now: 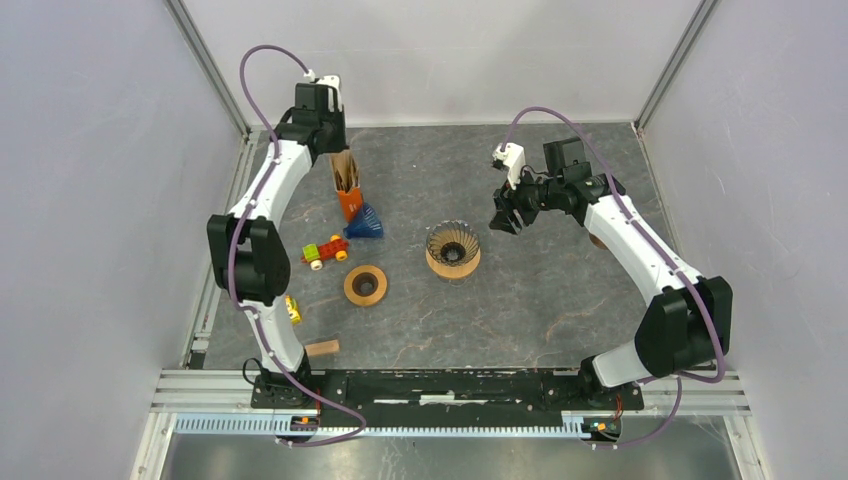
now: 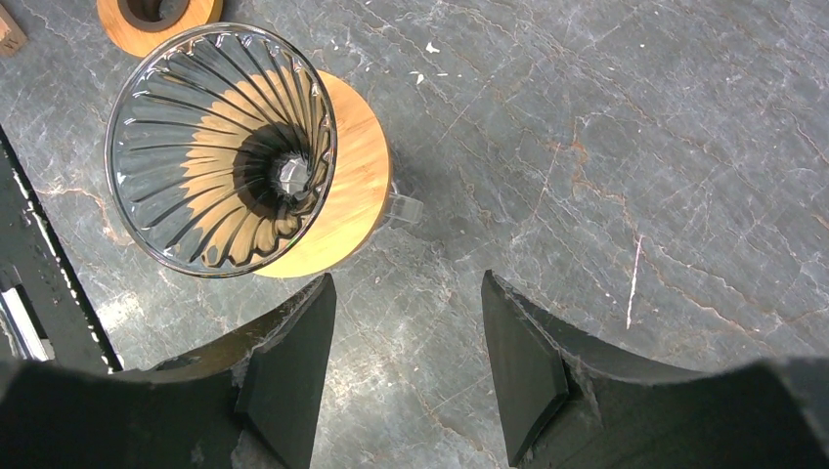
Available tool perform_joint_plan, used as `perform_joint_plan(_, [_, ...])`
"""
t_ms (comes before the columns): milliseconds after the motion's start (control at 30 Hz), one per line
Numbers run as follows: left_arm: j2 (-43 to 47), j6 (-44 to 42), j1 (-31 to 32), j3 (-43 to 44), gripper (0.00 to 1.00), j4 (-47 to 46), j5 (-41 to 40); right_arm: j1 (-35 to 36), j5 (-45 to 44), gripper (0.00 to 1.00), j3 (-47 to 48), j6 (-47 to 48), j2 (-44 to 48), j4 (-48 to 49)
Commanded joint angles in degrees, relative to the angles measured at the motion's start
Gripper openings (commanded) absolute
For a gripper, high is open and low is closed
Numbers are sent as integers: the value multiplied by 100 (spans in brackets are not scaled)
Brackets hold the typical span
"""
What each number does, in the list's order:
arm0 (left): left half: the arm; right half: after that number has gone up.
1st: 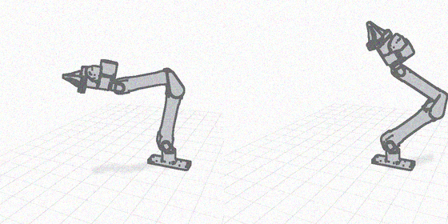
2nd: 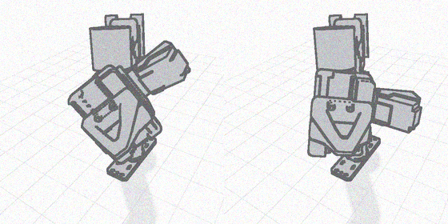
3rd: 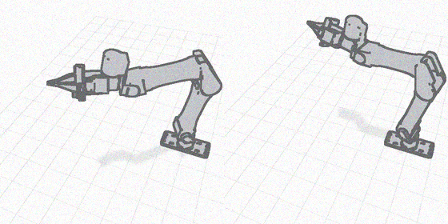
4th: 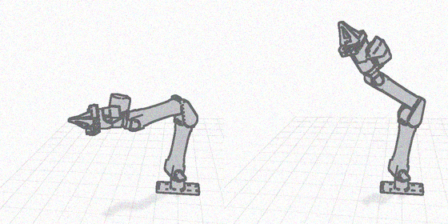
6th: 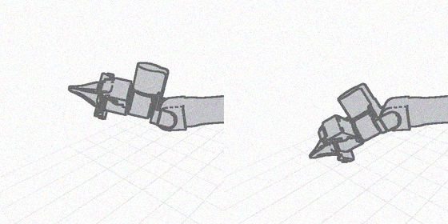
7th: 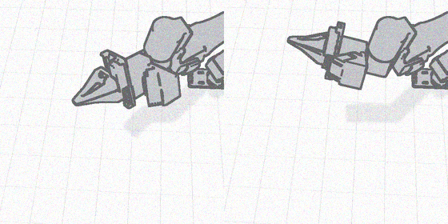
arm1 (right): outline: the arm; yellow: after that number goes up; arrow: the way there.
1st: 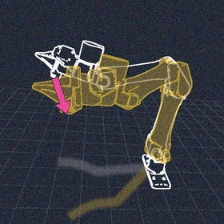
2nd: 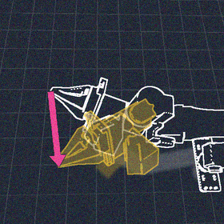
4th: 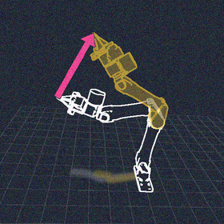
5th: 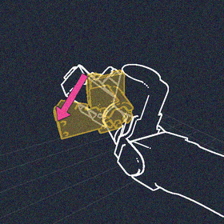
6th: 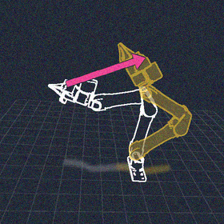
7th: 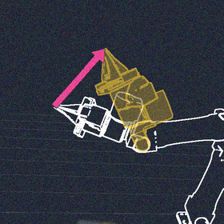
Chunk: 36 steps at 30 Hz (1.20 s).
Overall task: Place the coffee filter in the dripper
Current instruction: Pick up the coffee filter from the coffee filter holder.
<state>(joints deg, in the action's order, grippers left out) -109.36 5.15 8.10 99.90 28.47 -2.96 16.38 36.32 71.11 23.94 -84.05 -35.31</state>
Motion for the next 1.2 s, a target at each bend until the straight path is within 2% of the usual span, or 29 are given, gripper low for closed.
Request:
perform_joint_plan(0, [611,-452,-33,635,2,331,-67,-23,143,63,301,108,-17,-49])
perform_joint_plan(200, [1209,-506,-36,1093,2,926,268,-14,259,63,754,283,-50,-245])
perform_joint_plan(267, [1462,-506,-28,1203,2,1104,829,-9,402,64,984,366,-42,-290])
perform_joint_plan(333, [1720,-637,-28,1255,2,1241,1618,9,588,65,1269,424,-26,-270])
perform_joint_plan(433, [2108,-673,-28,1239,2,1429,3235,81,862,69,1566,440,61,-51])
perform_joint_plan(533, [2385,-570,21,1118,2,1539,4686,181,1124,80,1741,440,148,200])
perform_joint_plan(633, [2691,-686,200,783,2,1539,5536,273,1536,89,1691,342,307,490])
perform_joint_plan(733, [3088,-980,585,161,2,1356,5914,400,2217,94,1236,144,581,994])
perform_joint_plan(867, [3574,-871,1128,-791,2,463,6202,742,2943,98,426,-16,1090,1746])
perform_joint_plan(1033, [3606,66,1399,-1337,2,-540,6559,1027,3352,97,-143,-64,1345,1997])
perform_joint_plan(1167, [3567,513,1522,-1656,2,-1131,6676,1158,3580,90,-655,-967,1367,3025])
